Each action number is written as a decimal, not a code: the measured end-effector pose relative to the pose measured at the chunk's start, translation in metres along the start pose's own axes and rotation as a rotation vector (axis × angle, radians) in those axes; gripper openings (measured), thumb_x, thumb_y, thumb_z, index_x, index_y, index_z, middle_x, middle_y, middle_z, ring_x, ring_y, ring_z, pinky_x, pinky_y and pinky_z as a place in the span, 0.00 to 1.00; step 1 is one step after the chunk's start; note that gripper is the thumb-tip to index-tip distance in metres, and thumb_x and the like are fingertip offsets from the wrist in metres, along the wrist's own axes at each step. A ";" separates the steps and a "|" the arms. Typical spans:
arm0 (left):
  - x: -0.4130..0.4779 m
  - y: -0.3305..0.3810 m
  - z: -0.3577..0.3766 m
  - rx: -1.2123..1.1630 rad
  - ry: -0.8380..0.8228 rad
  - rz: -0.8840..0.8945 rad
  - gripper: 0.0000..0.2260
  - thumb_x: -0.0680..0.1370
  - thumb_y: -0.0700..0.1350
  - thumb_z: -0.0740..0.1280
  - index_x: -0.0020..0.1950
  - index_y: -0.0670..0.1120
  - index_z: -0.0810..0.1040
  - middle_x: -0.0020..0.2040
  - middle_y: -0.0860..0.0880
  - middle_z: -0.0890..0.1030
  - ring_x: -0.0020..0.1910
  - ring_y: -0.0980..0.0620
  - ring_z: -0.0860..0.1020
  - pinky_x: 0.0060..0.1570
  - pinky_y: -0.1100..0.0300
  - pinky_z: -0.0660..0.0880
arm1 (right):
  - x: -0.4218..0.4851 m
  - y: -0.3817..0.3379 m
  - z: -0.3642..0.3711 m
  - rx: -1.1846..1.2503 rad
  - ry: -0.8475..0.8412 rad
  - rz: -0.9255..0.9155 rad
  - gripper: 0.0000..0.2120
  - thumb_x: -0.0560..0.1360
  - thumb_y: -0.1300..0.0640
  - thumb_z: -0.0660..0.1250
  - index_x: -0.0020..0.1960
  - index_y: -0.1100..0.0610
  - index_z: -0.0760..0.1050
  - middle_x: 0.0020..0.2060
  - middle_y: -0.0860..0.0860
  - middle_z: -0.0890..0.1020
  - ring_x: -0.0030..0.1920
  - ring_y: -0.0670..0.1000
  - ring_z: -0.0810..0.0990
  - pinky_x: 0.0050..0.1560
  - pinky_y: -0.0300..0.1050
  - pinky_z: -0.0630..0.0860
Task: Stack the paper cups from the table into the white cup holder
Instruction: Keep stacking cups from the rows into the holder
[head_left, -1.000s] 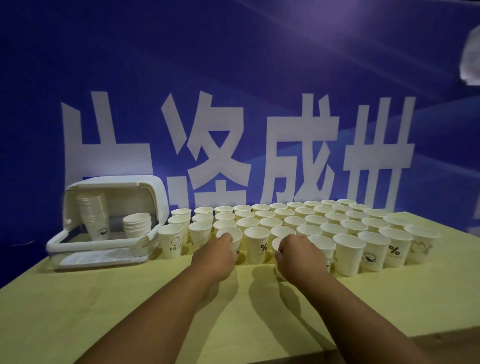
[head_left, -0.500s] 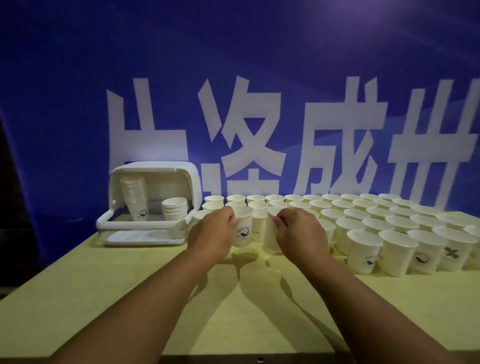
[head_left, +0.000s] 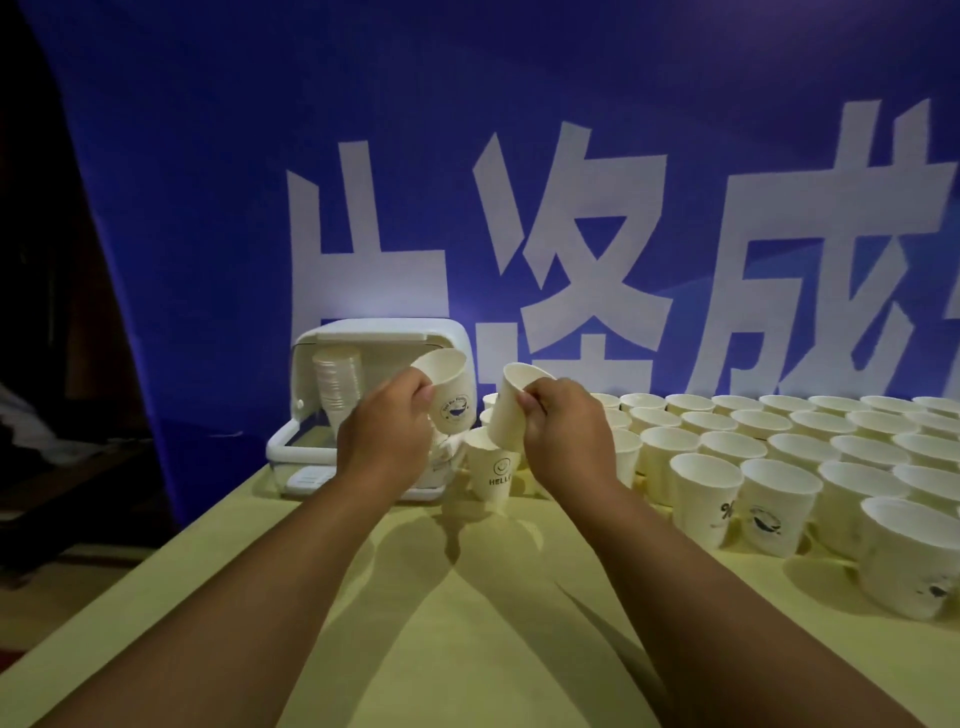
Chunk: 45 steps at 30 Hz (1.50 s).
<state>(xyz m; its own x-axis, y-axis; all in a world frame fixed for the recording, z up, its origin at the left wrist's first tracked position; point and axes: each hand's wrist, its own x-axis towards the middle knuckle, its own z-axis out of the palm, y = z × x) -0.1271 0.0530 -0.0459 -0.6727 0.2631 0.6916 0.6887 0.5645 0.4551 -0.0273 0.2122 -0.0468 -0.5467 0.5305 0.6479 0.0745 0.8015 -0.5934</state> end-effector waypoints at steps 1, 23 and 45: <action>0.006 -0.007 0.001 -0.006 0.018 -0.008 0.09 0.86 0.51 0.58 0.48 0.52 0.73 0.46 0.52 0.79 0.44 0.47 0.78 0.40 0.51 0.77 | 0.006 -0.004 0.007 0.021 0.008 0.002 0.11 0.82 0.51 0.62 0.57 0.53 0.80 0.49 0.50 0.80 0.48 0.50 0.77 0.51 0.49 0.77; 0.025 -0.066 0.049 0.142 -0.109 -0.071 0.08 0.85 0.48 0.60 0.63 0.54 0.70 0.60 0.53 0.77 0.57 0.51 0.75 0.58 0.47 0.77 | 0.062 -0.035 0.085 0.172 -0.019 -0.124 0.08 0.82 0.56 0.63 0.57 0.56 0.79 0.52 0.51 0.80 0.52 0.51 0.73 0.47 0.41 0.68; 0.020 -0.085 0.051 -0.109 -0.060 -0.083 0.20 0.86 0.48 0.59 0.78 0.49 0.69 0.71 0.52 0.73 0.66 0.53 0.72 0.62 0.59 0.69 | 0.044 -0.023 0.120 -0.214 -0.278 -0.011 0.15 0.83 0.47 0.60 0.65 0.49 0.77 0.57 0.50 0.82 0.56 0.51 0.78 0.64 0.51 0.66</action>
<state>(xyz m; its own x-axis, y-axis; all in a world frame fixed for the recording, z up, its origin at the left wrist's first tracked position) -0.2126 0.0504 -0.0994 -0.7411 0.2669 0.6161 0.6532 0.4984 0.5699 -0.1526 0.1837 -0.0618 -0.7526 0.4494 0.4813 0.2245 0.8622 -0.4541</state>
